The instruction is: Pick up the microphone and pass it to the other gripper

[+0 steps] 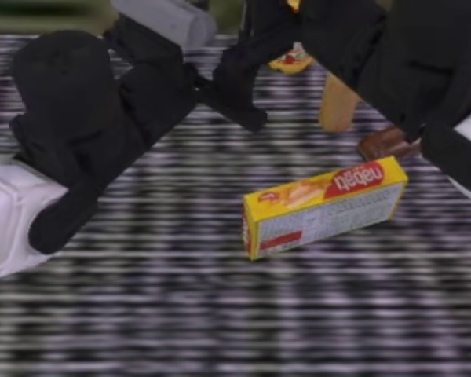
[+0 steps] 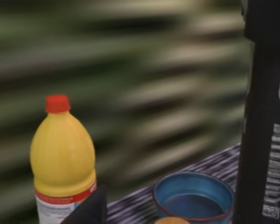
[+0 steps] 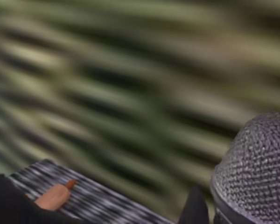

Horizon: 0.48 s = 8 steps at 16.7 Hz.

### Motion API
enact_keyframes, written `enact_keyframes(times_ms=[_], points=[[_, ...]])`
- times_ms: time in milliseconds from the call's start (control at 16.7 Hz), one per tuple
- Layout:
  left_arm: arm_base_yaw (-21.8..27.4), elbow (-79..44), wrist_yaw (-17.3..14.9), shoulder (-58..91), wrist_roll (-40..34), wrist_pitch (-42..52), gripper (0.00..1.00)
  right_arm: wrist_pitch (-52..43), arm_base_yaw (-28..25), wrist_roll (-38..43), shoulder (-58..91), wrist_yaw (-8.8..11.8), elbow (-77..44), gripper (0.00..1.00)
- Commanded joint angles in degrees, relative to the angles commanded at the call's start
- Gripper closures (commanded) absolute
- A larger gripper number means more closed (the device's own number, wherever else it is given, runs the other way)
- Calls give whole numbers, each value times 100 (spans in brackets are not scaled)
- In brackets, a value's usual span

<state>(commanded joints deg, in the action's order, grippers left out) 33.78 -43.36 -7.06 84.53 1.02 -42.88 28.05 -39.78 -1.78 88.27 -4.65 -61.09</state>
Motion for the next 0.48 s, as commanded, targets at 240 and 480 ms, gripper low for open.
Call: enact_keyframes(times_ms=[240, 480], points=[[-171, 714, -87, -924, -10, 182, 0, -20, 326, 21, -356, 368, 328, 100], [-257, 1147, -162, -1446, -11, 263, 0, -23, 544, -1, -584, 596, 527, 100]])
